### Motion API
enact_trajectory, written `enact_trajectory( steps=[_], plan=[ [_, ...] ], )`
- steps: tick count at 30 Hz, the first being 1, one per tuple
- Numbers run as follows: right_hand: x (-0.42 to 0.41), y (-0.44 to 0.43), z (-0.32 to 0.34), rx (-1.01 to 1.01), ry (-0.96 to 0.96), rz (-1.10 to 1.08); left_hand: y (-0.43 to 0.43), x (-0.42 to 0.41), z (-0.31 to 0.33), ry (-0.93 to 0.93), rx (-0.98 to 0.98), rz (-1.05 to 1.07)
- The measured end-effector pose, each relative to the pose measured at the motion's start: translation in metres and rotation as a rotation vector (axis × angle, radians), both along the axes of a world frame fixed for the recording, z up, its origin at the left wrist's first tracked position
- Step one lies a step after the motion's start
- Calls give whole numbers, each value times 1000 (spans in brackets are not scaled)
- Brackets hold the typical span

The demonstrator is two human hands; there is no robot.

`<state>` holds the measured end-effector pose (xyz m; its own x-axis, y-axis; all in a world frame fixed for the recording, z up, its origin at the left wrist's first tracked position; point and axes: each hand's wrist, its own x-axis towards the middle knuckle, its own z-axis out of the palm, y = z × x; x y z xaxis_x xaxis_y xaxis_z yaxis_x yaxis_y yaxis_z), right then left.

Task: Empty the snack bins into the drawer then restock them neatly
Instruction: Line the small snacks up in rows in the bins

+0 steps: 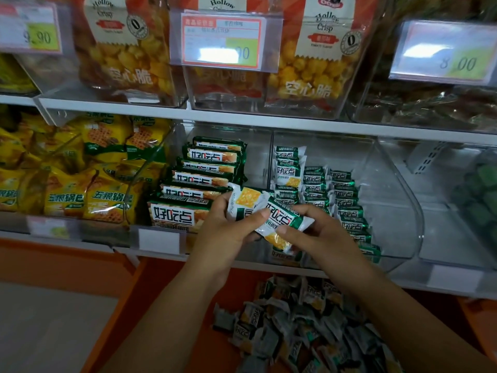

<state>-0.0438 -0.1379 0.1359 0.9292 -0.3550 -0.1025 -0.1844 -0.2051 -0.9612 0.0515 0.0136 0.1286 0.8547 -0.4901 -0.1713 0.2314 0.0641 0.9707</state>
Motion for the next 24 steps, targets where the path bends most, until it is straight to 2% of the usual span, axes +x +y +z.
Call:
enact_trajectory(
  steps=[2, 4, 6, 11, 16, 19, 21, 23, 24],
  plan=[
    [5, -8, 3, -2, -50, -30, -1, 0, 0, 7, -12, 29],
    [15, -26, 8, -18, -114, -175, 0, 2, 1, 45, -33, 73],
    [31, -52, 8, -190, -120, -272, 2, 6, 0, 56, 5, 131],
    [84, -93, -25, -529, -11, -144, 4, 13, -2, 70, 53, 140],
    [125, -101, -40, -635, 23, -113, 10, 24, -8, 62, 49, 119],
    [128, -103, -46, -627, 44, -84, 14, 27, -12, 54, 52, 94],
    [122, -100, -46, -714, 73, -108, 14, 26, -11, 49, 62, 97],
    [112, -92, -41, -785, 16, -194, 13, 22, -7, 26, 78, 104],
    [104, -84, -33, -756, -57, -244, 13, 20, -5, 16, 84, 113]
  ],
)
